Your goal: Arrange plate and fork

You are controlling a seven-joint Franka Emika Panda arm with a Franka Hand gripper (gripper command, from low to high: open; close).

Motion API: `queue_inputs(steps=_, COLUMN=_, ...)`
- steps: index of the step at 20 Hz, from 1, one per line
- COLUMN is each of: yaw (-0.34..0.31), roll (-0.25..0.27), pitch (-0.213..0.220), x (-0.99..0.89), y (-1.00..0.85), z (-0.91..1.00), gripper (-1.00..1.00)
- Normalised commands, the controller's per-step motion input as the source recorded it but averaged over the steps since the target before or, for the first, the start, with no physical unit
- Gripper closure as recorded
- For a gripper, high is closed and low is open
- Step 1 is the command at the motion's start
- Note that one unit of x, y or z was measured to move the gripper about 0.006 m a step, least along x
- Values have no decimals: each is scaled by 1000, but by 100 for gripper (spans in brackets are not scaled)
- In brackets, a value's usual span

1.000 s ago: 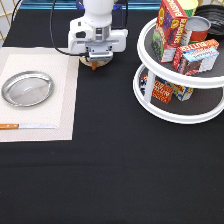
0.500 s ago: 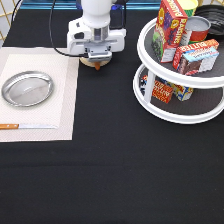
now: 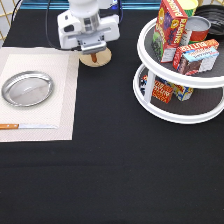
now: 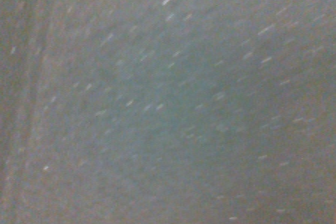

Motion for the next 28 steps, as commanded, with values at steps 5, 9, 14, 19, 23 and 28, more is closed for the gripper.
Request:
queue_inputs(steps=5, yaw=-256, roll=-32, pitch=0, x=353, y=-110, z=138, gripper=100)
queue_inputs(steps=9, yaw=-344, roll=-2, pitch=0, x=51, y=0, z=135, gripper=100)
queue_inputs(steps=14, yaw=-354, roll=53, pitch=0, x=-60, y=-2, z=178, gripper=100)
queue_inputs(steps=19, yaw=-320, roll=8, pitch=19, x=-49, y=-157, z=315, gripper=100)
queue_inputs(steps=23, yaw=-280, roll=1, pitch=34, x=-6, y=-269, z=379, gripper=100)
queue_inputs(steps=28, yaw=-248, roll=0, pitch=32, x=-28, y=-353, z=247, gripper=100)
